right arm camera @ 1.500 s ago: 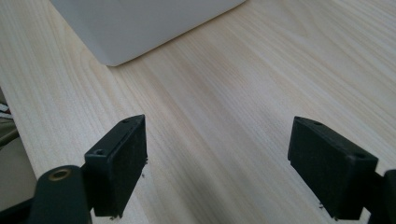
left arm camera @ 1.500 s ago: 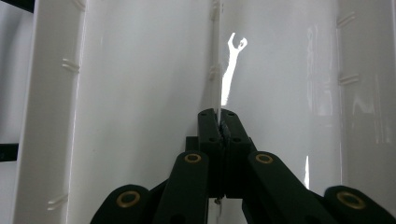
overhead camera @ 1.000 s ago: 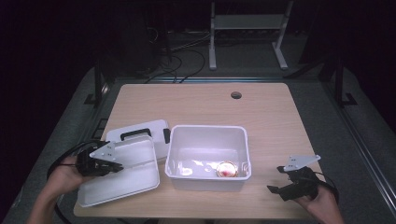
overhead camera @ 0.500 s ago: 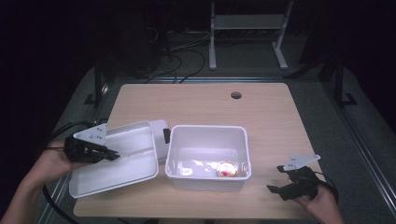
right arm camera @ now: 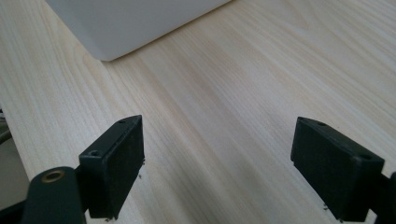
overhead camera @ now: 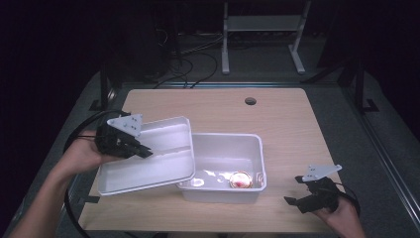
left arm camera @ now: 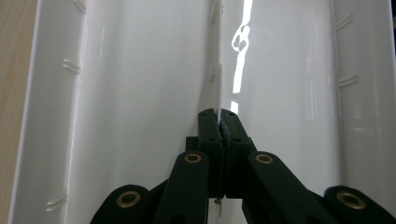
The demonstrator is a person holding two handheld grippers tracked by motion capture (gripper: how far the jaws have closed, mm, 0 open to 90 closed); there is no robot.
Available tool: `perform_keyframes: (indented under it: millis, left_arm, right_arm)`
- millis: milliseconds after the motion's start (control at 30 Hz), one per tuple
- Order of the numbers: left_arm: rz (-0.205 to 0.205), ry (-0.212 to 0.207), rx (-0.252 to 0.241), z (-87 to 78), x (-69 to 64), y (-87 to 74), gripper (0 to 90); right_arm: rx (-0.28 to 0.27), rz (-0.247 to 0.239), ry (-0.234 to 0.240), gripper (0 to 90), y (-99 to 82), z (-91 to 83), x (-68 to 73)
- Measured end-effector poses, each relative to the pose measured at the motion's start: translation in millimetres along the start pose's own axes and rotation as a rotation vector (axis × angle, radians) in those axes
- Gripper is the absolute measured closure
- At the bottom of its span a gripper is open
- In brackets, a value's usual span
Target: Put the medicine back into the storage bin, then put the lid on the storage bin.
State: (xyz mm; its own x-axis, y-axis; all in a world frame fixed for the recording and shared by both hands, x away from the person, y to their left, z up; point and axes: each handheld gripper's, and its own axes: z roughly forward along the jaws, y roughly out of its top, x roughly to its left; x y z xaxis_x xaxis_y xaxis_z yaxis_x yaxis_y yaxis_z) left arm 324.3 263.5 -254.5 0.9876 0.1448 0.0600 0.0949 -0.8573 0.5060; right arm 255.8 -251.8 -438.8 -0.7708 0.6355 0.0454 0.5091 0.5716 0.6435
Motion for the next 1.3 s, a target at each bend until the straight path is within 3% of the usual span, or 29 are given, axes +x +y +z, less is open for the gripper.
perform_keyframes:
  millis: [233, 600, 900, 1167, 1300]
  left_arm:
    - [0.033, -0.033, 0.003, 14.8, 3.4, 39.5, 89.2]
    - [0.089, -0.091, 0.025, 52.4, 6.9, 94.6, 89.3]
    - [0.120, -0.127, 0.061, 83.3, 5.7, 120.0, 89.2]
    - [0.124, -0.166, 0.066, 105.0, 8.4, 133.4, 89.3]
    - [0.127, -0.161, 0.071, 111.0, 10.2, 135.9, 89.3]
  right_arm:
    - [-0.001, -0.005, 0.000, 16.8, 0.4, -0.1, 0.8]
    - [-0.015, 0.002, -0.005, 16.1, -1.4, -3.8, -0.6]
    - [-0.024, 0.001, -0.009, 16.1, -1.9, -6.8, -0.3]
    - [-0.027, 0.005, -0.010, 16.1, -1.7, -6.6, -0.8]
    - [-0.027, 0.001, -0.012, 16.1, -2.0, -6.8, -0.6]
